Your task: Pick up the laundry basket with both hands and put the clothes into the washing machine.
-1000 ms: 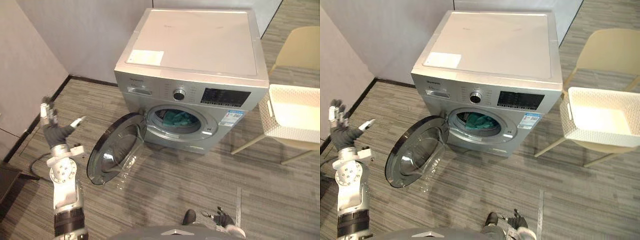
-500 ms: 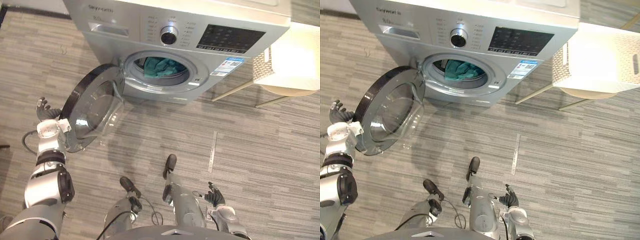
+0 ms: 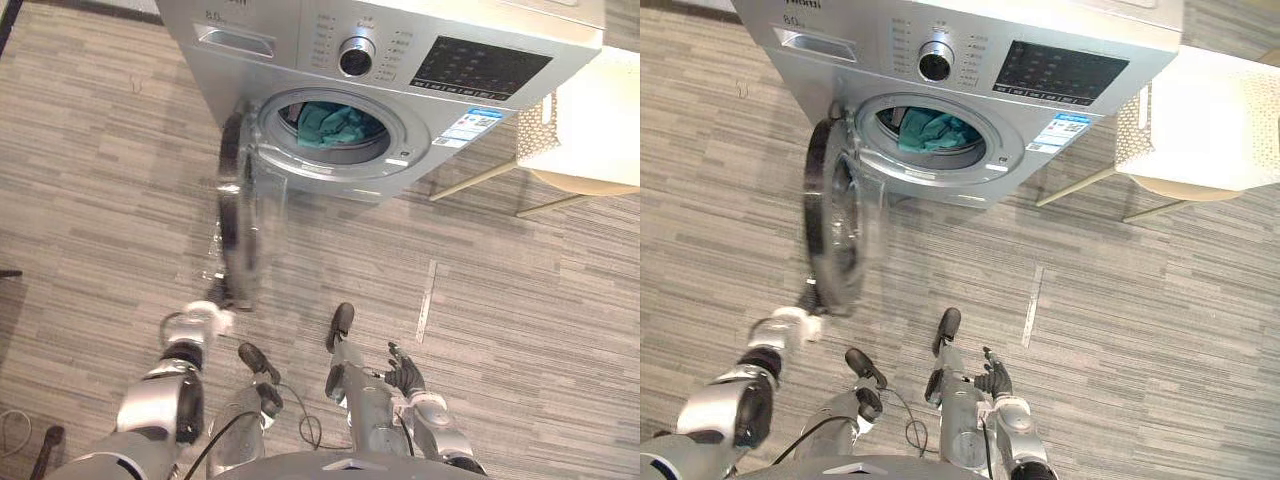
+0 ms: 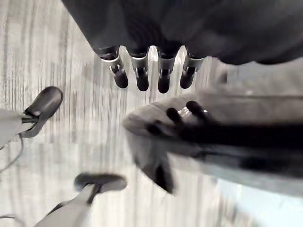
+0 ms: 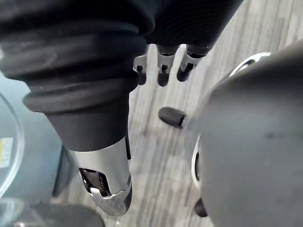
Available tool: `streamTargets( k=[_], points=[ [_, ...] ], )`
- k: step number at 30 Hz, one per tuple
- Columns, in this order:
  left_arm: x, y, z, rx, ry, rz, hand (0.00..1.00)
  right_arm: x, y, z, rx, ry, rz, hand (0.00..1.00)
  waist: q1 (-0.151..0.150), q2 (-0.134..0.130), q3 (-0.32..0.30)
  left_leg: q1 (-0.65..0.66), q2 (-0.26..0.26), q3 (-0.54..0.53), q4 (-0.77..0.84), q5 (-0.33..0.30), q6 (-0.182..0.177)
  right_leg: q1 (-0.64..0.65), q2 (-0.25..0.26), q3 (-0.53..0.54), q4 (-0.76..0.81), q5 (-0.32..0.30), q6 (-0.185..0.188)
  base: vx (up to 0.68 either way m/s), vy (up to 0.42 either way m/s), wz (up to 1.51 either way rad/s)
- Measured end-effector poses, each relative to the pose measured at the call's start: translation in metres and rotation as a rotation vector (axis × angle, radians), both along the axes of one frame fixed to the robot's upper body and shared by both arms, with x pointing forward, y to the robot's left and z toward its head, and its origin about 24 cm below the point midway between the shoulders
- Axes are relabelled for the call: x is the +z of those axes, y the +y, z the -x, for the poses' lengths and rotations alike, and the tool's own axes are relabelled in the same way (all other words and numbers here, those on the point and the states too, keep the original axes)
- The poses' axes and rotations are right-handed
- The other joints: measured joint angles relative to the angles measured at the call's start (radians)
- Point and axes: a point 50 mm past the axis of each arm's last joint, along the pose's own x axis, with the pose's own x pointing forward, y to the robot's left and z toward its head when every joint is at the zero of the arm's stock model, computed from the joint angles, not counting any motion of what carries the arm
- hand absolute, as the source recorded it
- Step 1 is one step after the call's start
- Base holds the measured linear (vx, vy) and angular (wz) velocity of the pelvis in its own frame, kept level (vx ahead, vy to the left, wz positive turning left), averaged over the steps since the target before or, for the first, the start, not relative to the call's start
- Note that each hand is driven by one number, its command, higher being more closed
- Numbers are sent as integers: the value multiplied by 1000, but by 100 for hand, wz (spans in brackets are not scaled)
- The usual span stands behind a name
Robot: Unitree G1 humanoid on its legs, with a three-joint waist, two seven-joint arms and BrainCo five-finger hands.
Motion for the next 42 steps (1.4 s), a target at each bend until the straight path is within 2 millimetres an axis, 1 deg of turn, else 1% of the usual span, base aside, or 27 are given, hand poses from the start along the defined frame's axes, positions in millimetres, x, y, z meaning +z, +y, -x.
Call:
streamTargets(
  k=[1, 3, 4, 5, 6, 8, 10, 12, 13, 17, 19, 21, 22, 23, 25, 27, 29, 30, 32, 33, 34, 36, 37, 38, 39, 40, 42],
  points=[
    [10, -24, -6, -192, -58, -98, 0, 0, 7, -7, 44, 8, 10, 0, -14, 2, -1, 15, -5, -2, -2, 0, 0, 14, -4, 0, 0, 0, 0, -7, 71, 0],
    [36, -67, -16, -359, -202, -108, 0, -1, 12, -11, 80, 15, 18, 0, -29, 16, -22, 20, -20, -16, -9, 1, 1, 20, -15, -3, 0, -1, 0, -26, 109, 15],
    [75, -119, -23, -457, -384, -29, 0, -4, 14, -10, 97, 30, 24, 0, -38, 32, -40, 22, -35, -37, -13, 2, 3, 30, -31, -8, 0, -1, 1, -28, 122, 28],
    [91, -140, -23, -495, -450, 13, 0, -6, 16, -8, 106, 41, 24, 0, -41, 36, -43, 28, -40, -44, -12, 2, 3, 38, -37, -9, 0, -1, 1, -39, 150, 29],
    [118, -173, -19, -572, -546, 68, 0, -8, 19, -6, 119, 59, 22, 0, -47, 38, -52, 44, -48, -52, -13, 2, 4, 55, -44, -7, 0, -2, 2, -45, 121, 10],
    [141, -197, -10, -694, -658, 84, 0, -13, 24, -1, 118, 84, 4, 0, -66, 41, -92, 61, -54, -49, -13, -6, 16, 70, -50, -2, 0, -11, 14, -37, 91, -6],
    [153, -209, 0, -779, -723, 89, 0, -16, 22, 6, 105, 99, 0, 0, -70, 45, -119, 86, -58, -31, -12, -28, 41, 88, -53, 6, 0, -32, 29, -49, 57, -19],
    [155, -213, 4, -812, -737, 82, 0, -18, 17, 11, 77, 109, -2, 0, -60, 43, -131, 86, -67, -25, -4, -38, 42, 88, -65, 5, 0, -58, 27, -100, 40, -6],
    [153, -212, 6, -823, -731, 82, 0, -18, 12, 13, 49, 107, -3, 0, -58, 52, -137, 86, -67, -23, -5, -43, 45, 88, -66, 1, 0, -65, 34, -107, 36, 2],
    [138, -200, 17, -839, -699, 96, 0, -20, -1, 18, -27, 118, -6, 0, -57, 60, -142, 91, -66, -15, -30, -13, 41, 88, -64, -7, 0, -68, 31, -78, 67, 8],
    [118, -178, 25, -819, -638, 98, 0, -25, -16, 30, -75, 161, 7, 0, -56, 61, -144, 95, -69, -15, -47, 0, 39, 85, -59, -7, 0, -67, 32, -49, 87, -2],
    [102, -156, 28, -762, -584, 109, 0, -25, -23, 32, -85, 164, 14, 0, -60, 61, -144, 99, -70, -15, -59, 10, 33, 85, -56, -7, 0, -67, 31, -30, 97, -4],
    [85, -127, 32, -690, -519, 111, 0, -26, -28, 35, -102, 173, 15, 0, -55, 61, -146, 101, -71, -16, -66, 15, 29, 84, -54, -7, 0, -68, 31, -16, 87, 0],
    [82, -122, 33, -675, -509, 111, 0, -26, -28, 35, -102, 174, 16, 0, -53, 61, -146, 101, -71, -16, -67, 16, 29, 84, -54, -7, 0, -68, 31, -6, 88, 4],
    [60, -88, 42, -546, -426, 123, 0, -26, -29, 35, -97, 173, 19, 0, -50, 62, -147, 101, -71, -19, -71, 18, 28, 88, -54, -13, 0, -68, 31, 10, 109, 8],
    [44, -66, 50, -449, -367, 122, 0, -27, -28, 36, -81, 176, 31, 0, -50, 61, -155, 101, -73, -23, -77, 22, 34, 90, -54, -21, 0, -64, 27, 26, 108, 8],
    [23, -45, 57, -320, -295, 142, 0, -27, -28, 36, -67, 183, 40, 0, -45, 60, -159, 108, -73, -38, -78, 23, 36, 105, -55, -36, 0, -65, 28, 48, 108, 17],
    [17, -40, 58, -277, -278, 143, 0, -28, -27, 37, -63, 187, 40, 0, -42, 59, -161, 108, -73, -43, -78, 24, 36, 107, -55, -40, 0, -66, 29, 57, 123, 25],
    [0, -22, 63, -146, -246, 103, 0, -29, -27, 38, -60, 191, 44, 0, -33, 58, -164, 109, -72, -71, -78, 24, 36, 125, -58, -67, 0, -68, 32, 43, 115, 30],
    [-3, -17, 64, -113, -243, 92, 0, -29, -27, 38, -55, 190, 50, 0, -31, 56, -165, 108, -72, -79, -78, 23, 37, 129, -59, -74, 0, -68, 33, 29, 109, 38],
    [-11, -3, 70, -27, -233, 59, 0, -28, -25, 36, -32, 182, 62, 0, -28, 54, -166, 108, -72, -98, -78, 23, 37, 141, -63, -96, -1, -69, 34, 18, 88, 34],
    [-22, 13, 79, 68, -206, 19, 0, -30, -24, 36, -35, 188, 69, 0, -27, 52, -166, 106, -72, -135, -68, 20, 42, 166, -71, -129, 0, -77, 43, 32, 126, 50],
    [-25, 18, 82, 97, -198, 7, 0, -30, -23, 36, -33, 192, 71, 0, -25, 48, -164, 100, -68, -144, -48, 9, 48, 177, -75, -145, 0, -82, 49, 29, 120, 66],
    [-30, 25, 85, 146, -183, -10, 0, -31, -22, 37, -25, 199, 74, 0, -25, 40, -158, 67, -52, -172, 34, -31, 55, 196, -85, -171, 0, -96, 54, -12, 96, 76],
    [-34, 31, 89, 191, -162, -26, 0, -33, -26, 40, -20, 212, 91, 0, -16, 42, -160, -6, -12, -205, 182, -89, 69, 206, -87, -206, 0, -98, 56, -44, 118, 91],
    [-37, 34, 92, 223, -150, -38, 0, -33, -31, 41, -28, 214, 109, 0, -2, 46, -161, -58, 15, -214, 268, -124, 77, 214, -87, -247, 0, -98, 56, -52, 161, 81],
    [-46, 37, 105, 244, -109, -60, 0, -34, -37, 45, -64, 229, 113, 0, -1, 46, -159, -71, 13, -237, 290, -154, 92, 248, -94, -294, 1, -101, 71, 0, 232, 87]
  ],
)
